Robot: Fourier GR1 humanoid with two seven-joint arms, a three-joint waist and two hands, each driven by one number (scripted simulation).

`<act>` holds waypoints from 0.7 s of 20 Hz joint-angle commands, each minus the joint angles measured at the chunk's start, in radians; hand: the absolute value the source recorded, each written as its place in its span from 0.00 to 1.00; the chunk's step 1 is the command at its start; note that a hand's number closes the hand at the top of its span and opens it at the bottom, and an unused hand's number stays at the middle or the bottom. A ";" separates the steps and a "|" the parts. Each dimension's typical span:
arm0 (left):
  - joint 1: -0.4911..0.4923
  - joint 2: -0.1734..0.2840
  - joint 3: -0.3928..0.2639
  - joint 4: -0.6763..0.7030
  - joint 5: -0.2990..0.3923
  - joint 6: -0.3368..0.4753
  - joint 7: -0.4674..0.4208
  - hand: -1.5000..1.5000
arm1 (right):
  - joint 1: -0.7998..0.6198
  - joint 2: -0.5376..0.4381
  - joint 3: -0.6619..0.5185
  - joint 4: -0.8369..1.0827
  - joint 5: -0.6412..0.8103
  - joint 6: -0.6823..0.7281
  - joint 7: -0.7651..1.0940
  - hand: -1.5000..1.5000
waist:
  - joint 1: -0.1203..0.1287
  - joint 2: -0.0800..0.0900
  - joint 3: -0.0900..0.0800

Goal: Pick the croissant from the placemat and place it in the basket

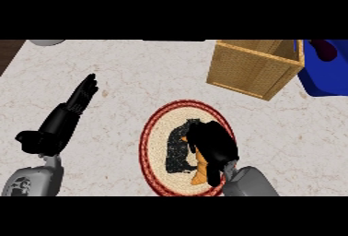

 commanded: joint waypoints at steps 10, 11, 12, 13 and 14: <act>-0.048 -0.006 -0.009 0.015 0.001 -0.006 0.019 0.50 | -0.153 0.034 0.184 -0.156 -0.409 -0.566 0.614 1.00 | 0.036 0.013 0.011; -0.044 -0.011 -0.008 0.008 0.009 -0.007 0.026 0.50 | -0.165 0.034 0.222 -0.196 -0.398 -0.624 0.639 1.00 | 0.036 0.008 0.011; -0.035 -0.010 -0.019 0.022 -0.006 -0.009 0.017 0.50 | -0.270 0.034 0.176 -0.192 -0.407 -0.625 0.677 1.00 | 0.038 0.011 0.009; -0.002 -0.006 -0.012 0.012 0.003 -0.017 -0.015 0.50 | -0.224 0.034 0.236 -0.227 -0.372 -0.705 0.692 1.00 | 0.028 0.007 0.009; -0.029 -0.006 -0.007 0.023 -0.001 -0.007 0.009 0.50 | -0.310 0.034 0.223 -0.262 -0.377 -0.692 0.753 1.00 | 0.025 0.006 0.008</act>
